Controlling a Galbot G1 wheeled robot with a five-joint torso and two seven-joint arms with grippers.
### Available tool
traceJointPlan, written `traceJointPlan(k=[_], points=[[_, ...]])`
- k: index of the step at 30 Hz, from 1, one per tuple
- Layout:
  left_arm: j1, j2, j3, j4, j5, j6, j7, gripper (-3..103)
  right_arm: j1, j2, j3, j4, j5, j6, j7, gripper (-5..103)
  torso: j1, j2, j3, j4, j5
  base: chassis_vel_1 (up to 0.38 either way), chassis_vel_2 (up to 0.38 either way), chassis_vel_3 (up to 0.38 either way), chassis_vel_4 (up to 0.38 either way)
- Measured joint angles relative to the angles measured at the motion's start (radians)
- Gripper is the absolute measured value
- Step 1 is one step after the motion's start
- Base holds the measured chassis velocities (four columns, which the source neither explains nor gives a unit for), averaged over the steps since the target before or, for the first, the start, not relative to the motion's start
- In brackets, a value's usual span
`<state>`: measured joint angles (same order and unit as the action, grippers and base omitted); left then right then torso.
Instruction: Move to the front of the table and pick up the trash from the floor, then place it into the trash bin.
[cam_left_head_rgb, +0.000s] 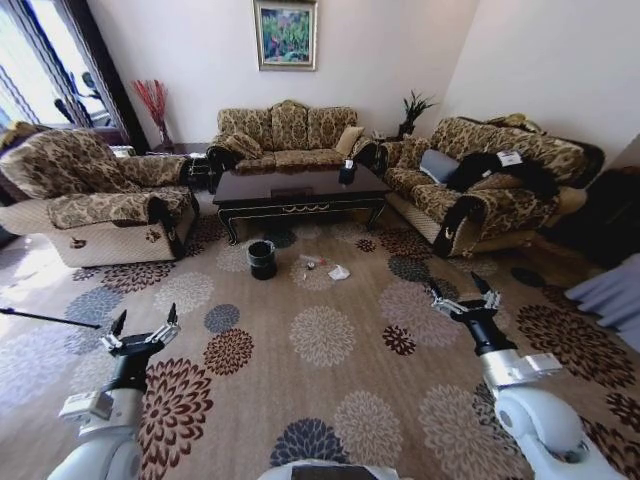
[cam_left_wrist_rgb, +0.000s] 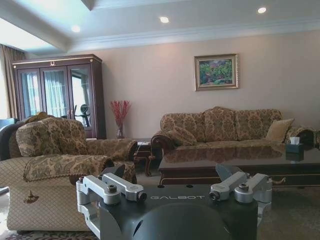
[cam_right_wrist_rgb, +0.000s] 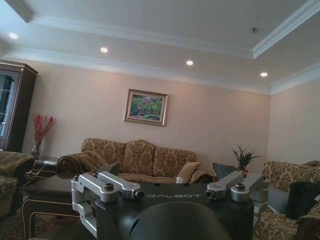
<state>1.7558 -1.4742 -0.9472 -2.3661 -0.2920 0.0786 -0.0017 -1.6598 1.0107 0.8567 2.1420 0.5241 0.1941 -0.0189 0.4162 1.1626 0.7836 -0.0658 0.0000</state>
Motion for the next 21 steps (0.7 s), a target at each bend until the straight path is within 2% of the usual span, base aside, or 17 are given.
traceJointPlan(k=[21], points=[[-0.004,-0.007,0.005,0.002,0.006,-0.002,-0.003,100,0.004,-0.013,0.004,0.000,0.023,-0.003,0.010,100,-0.053,-0.117,-0.064,0.0000,0.0000,0.000,0.000,0.000,0.000]])
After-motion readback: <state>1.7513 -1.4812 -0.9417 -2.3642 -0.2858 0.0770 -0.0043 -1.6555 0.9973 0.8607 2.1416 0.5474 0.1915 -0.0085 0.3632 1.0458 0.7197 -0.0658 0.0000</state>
